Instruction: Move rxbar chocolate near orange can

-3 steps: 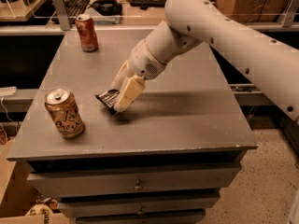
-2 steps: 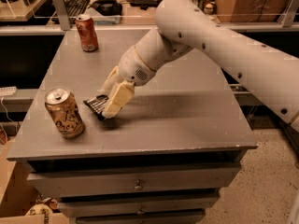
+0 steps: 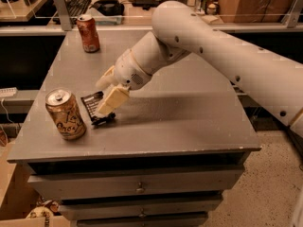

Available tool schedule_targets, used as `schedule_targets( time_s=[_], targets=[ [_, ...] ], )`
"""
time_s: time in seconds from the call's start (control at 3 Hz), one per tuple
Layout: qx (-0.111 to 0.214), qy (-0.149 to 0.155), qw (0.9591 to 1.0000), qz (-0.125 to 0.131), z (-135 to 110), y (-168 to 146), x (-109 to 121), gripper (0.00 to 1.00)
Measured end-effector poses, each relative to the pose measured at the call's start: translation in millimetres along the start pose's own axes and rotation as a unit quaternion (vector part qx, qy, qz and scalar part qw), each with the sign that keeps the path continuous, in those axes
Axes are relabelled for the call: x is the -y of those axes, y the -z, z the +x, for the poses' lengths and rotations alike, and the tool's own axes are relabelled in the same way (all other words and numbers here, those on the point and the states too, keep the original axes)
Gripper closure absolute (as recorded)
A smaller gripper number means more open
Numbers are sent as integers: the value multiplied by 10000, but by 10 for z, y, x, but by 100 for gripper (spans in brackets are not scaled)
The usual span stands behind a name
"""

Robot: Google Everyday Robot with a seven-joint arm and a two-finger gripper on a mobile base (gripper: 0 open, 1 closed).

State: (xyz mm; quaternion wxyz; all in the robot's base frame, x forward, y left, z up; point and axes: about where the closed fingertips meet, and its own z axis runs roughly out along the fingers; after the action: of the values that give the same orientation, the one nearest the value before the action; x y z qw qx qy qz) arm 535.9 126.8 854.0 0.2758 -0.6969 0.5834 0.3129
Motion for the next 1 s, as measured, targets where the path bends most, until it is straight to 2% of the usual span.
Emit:
schedule_targets(
  time_s=[0.33, 0.67, 1.0],
  targets=[
    [19, -5, 10000, -44, -12, -6, -27, 0],
    [26, -37, 9997, 231, 48, 323, 104, 0],
    [98, -36, 9950, 991, 182, 1297, 354, 0]
  ],
)
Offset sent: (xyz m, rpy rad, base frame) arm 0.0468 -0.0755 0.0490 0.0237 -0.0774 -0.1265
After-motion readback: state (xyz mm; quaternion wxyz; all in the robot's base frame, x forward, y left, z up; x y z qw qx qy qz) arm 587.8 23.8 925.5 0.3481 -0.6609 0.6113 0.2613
